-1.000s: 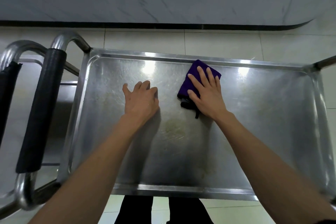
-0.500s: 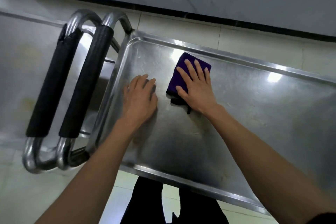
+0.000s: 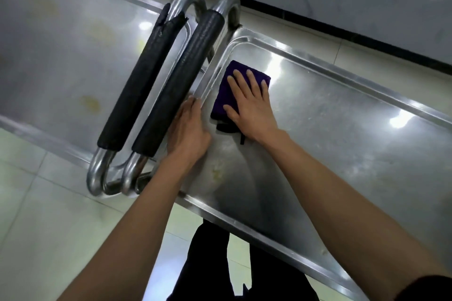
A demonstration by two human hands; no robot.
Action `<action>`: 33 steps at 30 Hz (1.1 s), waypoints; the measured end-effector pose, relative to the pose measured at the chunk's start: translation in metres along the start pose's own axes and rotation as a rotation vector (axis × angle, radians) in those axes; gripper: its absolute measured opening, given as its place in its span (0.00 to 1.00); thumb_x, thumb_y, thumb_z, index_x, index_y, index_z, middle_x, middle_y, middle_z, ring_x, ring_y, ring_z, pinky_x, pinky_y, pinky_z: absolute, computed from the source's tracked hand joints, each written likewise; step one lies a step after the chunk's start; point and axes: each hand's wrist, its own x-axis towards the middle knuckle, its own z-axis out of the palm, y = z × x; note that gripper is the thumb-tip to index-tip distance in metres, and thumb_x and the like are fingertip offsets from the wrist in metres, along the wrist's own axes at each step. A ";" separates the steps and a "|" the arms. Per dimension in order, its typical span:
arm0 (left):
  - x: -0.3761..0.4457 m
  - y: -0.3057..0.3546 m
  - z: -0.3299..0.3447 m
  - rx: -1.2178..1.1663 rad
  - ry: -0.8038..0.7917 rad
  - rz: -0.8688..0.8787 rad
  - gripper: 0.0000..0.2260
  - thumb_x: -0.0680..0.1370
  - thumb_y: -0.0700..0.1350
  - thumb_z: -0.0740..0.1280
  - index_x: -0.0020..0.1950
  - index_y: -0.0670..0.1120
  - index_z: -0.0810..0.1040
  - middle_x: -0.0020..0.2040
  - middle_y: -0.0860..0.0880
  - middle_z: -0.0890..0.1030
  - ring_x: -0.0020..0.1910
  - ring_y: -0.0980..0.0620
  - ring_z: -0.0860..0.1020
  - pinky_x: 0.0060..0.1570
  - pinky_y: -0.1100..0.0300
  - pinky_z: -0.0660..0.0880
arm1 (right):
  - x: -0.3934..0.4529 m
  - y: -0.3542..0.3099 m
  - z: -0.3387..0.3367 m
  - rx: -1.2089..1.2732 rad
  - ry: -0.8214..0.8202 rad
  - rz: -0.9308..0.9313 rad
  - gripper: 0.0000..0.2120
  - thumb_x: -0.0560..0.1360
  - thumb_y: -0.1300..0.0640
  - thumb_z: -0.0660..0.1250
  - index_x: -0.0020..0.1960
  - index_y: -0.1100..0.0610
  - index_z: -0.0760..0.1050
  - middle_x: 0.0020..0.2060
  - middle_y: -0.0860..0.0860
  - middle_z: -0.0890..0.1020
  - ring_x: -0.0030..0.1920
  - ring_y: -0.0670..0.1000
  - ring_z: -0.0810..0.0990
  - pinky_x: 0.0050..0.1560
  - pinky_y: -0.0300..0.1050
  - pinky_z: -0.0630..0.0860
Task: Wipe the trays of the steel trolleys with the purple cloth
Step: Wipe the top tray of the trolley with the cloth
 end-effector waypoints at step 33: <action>-0.032 0.115 0.048 0.233 -0.138 0.458 0.21 0.78 0.47 0.61 0.71 0.47 0.71 0.73 0.45 0.70 0.73 0.44 0.65 0.68 0.39 0.65 | -0.148 0.086 -0.022 0.026 0.025 0.273 0.27 0.82 0.44 0.56 0.80 0.46 0.56 0.81 0.48 0.51 0.80 0.52 0.43 0.78 0.56 0.41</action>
